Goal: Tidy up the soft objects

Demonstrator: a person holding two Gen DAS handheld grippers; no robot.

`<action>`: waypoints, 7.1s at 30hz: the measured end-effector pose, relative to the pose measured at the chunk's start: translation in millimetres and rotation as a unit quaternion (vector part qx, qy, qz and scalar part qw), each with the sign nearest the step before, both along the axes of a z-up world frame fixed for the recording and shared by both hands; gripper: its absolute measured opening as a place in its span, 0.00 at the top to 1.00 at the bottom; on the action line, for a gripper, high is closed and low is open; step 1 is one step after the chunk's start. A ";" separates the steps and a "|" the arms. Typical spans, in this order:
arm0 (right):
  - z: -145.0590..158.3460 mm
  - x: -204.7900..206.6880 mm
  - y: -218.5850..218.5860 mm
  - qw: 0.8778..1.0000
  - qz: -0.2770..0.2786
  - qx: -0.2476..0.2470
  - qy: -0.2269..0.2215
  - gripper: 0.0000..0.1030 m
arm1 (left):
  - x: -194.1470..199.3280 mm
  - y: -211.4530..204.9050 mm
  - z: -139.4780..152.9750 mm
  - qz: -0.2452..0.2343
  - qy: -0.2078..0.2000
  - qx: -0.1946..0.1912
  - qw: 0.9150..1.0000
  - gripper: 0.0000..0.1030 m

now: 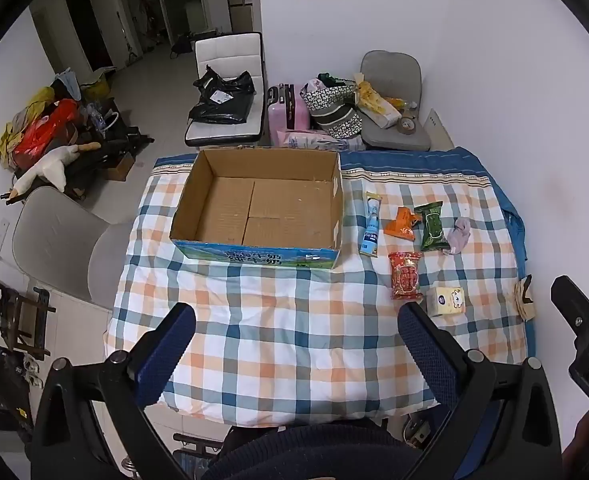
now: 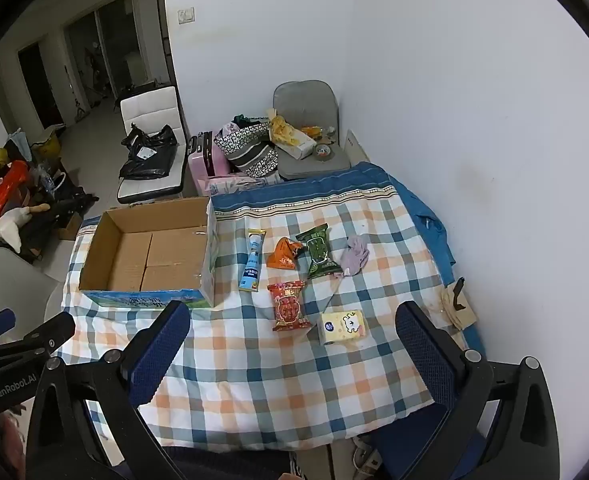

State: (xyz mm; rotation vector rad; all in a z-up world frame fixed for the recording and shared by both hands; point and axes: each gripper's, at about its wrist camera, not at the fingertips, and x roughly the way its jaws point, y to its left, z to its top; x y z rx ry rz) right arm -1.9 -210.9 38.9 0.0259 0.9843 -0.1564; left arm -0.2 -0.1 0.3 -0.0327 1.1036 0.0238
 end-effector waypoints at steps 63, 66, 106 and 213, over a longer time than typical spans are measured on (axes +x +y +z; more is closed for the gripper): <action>10.7 8.0 12.4 1.000 0.015 -0.002 -0.012 0.00 | 19.5 26.3 20.2 0.008 -0.015 0.009 1.000 0.00; 10.7 8.0 12.5 1.000 0.015 -0.001 -0.012 0.00 | 19.1 26.0 19.9 0.007 -0.016 0.009 1.000 0.00; 11.9 8.7 13.3 1.000 0.016 0.003 -0.014 0.00 | 16.4 25.2 19.1 0.007 -0.020 0.009 1.000 0.00; -320.5 394.5 193.4 0.953 0.029 0.137 0.269 0.28 | 418.1 148.5 -291.0 0.017 0.280 -0.145 0.949 0.56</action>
